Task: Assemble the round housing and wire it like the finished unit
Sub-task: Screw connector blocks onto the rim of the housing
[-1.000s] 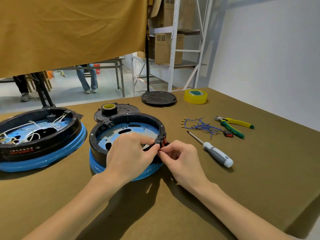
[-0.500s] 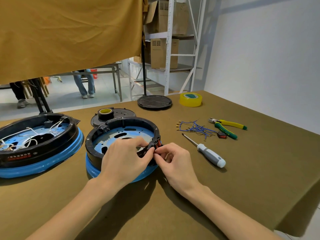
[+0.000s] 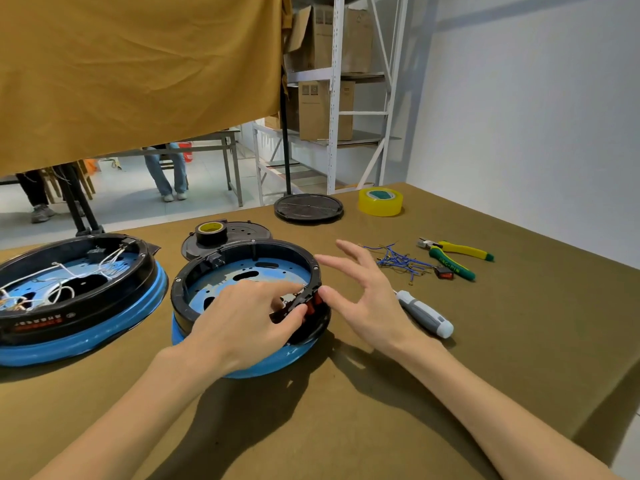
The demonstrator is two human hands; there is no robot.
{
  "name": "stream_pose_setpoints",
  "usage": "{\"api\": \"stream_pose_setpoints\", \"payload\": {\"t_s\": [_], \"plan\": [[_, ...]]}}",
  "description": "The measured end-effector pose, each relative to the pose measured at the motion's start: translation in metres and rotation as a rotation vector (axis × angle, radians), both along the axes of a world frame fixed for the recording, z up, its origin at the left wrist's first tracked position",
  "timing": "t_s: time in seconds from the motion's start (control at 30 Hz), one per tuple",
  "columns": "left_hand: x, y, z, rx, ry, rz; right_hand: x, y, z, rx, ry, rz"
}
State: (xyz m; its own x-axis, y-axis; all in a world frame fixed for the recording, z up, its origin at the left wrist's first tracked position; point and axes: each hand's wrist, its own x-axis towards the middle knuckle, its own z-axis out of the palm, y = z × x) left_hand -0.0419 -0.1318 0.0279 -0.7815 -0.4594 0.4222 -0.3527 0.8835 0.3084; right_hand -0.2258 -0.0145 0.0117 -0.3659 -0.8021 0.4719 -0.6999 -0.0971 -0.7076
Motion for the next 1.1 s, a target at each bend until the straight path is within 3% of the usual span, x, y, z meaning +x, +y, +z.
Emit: {"api": "stream_pose_setpoints", "payload": {"t_s": [0.2,0.6,1.1], "plan": [[0.003,-0.012,-0.003,-0.027,-0.033,0.046,-0.001,-0.010,-0.006,0.154,-0.037,0.214],[-0.005,-0.004,-0.008,-0.094,-0.205,0.062,-0.011,-0.009,-0.006,0.167,-0.106,0.295],[-0.008,0.000,-0.013,-0.168,-0.078,0.107,-0.012,-0.011,-0.001,0.154,-0.133,0.285]]}}
